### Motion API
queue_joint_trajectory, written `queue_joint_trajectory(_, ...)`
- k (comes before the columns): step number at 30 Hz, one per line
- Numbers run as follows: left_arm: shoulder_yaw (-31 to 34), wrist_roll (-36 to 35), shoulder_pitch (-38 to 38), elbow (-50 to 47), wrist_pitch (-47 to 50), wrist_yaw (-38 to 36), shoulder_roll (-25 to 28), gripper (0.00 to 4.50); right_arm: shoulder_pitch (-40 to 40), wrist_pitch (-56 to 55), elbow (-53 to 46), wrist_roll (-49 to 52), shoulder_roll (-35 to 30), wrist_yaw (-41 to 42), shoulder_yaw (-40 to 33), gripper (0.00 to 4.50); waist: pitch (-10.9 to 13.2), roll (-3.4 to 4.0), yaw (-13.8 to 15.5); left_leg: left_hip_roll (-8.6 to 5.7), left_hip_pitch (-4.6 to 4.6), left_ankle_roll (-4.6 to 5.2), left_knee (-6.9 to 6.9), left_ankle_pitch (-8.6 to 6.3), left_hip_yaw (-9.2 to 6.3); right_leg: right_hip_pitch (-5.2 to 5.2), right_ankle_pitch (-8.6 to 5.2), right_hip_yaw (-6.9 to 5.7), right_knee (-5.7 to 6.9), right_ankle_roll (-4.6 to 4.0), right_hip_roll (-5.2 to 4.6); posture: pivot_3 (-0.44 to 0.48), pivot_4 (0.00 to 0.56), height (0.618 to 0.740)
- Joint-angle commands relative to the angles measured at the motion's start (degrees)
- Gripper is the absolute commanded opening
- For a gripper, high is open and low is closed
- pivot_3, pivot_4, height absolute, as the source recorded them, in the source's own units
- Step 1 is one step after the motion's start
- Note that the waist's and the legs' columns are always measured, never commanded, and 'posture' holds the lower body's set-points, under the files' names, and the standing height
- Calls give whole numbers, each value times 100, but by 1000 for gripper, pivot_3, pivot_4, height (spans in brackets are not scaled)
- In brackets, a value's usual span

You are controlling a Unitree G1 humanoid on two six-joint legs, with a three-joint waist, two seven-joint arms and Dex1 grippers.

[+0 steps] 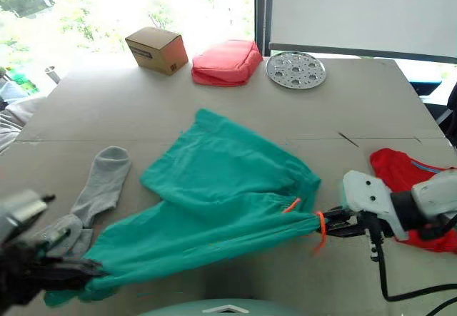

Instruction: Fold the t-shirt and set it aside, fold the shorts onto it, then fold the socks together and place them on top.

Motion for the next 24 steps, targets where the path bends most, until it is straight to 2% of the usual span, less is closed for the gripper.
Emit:
queue_joint_trajectory(1, -1121, -32, -2348, 995, -154, 1275, -38, 0, -1297, -66, 904, -672, 308, -907, 596, 75, 3, 9, -1, -4, -2, -3, 4, -1, 2, -1, 0, 2, 3, 0, -2, 0, 150, 739)
queue_joint_trajectory(4, -2782, 1592, -5545, 2181, -799, 2378, -762, 0, -3153, -304, 2340, -2124, 988, -1921, 1848, 75, 13, -29, -19, -21, -8, -18, 11, -7, 10, -1, 1, 2, -7, 0, 1, 0, 150, 739)
queue_joint_trajectory(6, -3447, 2856, -7496, 3415, -1641, 3001, -1268, 0, -4463, -445, 3426, -2841, 1559, -2593, 2304, 75, 15, -73, -12, -44, -11, 0, 14, 6, 26, 5, 6, 11, 0, -3, 4, 0, 150, 739)
queue_joint_trajectory(7, -3584, 3229, -8188, 3945, -1946, 3241, -1456, 0, -4880, -565, 3797, -3013, 1730, -2720, 2404, 75, 20, -88, -15, -47, -9, -10, 11, 13, 26, 6, 39, 13, 2, -51, 10, 0, 150, 739)
queue_joint_trajectory(9, -3722, 4095, -9992, 5418, -3199, 3904, -1739, 0, -6000, -1313, 4867, -3544, 2087, -3303, 2499, 75, 38, -93, -14, -48, -42, -49, 5, 38, 11, -15, 71, 5, 2, -58, 22, 0, 150, 739)
queue_joint_trajectory(10, -3758, 4383, -10704, 5949, -3787, 3968, -1794, 0, -6458, -1785, 5305, -3744, 2199, -3550, 2485, 75, 39, -93, -23, -46, -91, -66, 4, 50, -2, -58, 90, -2, 7, -79, 32, 0, 150, 739)
queue_joint_trajectory(11, -3789, 4595, -11244, 6342, -4274, 3942, -1815, 0, -6831, -2201, 5672, -3886, 2292, -3848, 2411, 75, 40, -92, -45, -40, -118, -72, 1, 55, -6, -76, 101, -10, 6, -70, 38, 0, 150, 739)
queue_joint_trajectory(13, -3704, 4580, -11877, 6695, -4578, 3612, -1838, 0, -7189, -2627, 5954, -3921, 2269, -3990, 2240, 75, 39, -92, -96, -39, -122, -73, -21, 55, 8, -91, 100, -50, -9, -68, 25, 0, 150, 739)
queue_joint_trajectory(15, -3641, 4417, -12012, 6672, -4449, 3076, -1792, 0, -7209, -2850, 5892, -3865, 2154, -3897, 2091, 75, 37, -87, -134, -40, -114, -72, -33, 54, 24, -86, 99, -93, -25, -66, 1, 0, 150, 739)
queue_joint_trajectory(17, -3529, 3996, -11506, 5973, -3701, 2433, -1620, 0, -6864, -2797, 5460, -3807, 1930, -3663, 1948, 75, 35, -68, -167, -33, -87, -61, -31, 47, 37, -57, 89, -100, -16, -50, -5, 0, 150, 739)
queue_joint_trajectory(20, -3145, 3190, -9671, 4149, -2278, 1868, -1170, 0, -5683, -2170, 4181, -3120, 1684, -3127, 1496, 75, 36, -65, -208, -13, -50, -56, -11, 44, 63, -38, 73, -77, -2, -23, -3, 0, 150, 739)
queue_joint_trajectory(21, -2951, 2983, -9104, 3628, -1934, 1883, -1088, 0, -5289, -1925, 3792, -2921, 1629, -3007, 1354, 75, 41, -65, -212, -6, -33, -48, -16, 39, 74, -31, 73, -66, 2, -23, -2, 0, 150, 739)
queue_joint_trajectory(22, -2630, 2713, -8114, 2802, -1551, 1898, -1085, 0, -4559, -1707, 3288, -2734, 1532, -2886, 1180, 75, 42, -65, -211, 23, -14, -30, -1, 28, 78, -14, 72, -58, 8, -27, 1, 0, 150, 739)
queue_joint_trajectory(24, -2173, 2347, -6935, 1769, -1041, 2032, -1161, 0, -3668, -1500, 2676, -2530, 1417, -2746, 968, 75, 33, -72, -207, 47, -21, -29, -16, 28, 70, -21, 89, -50, 4, -52, 7, 0, 150, 739)
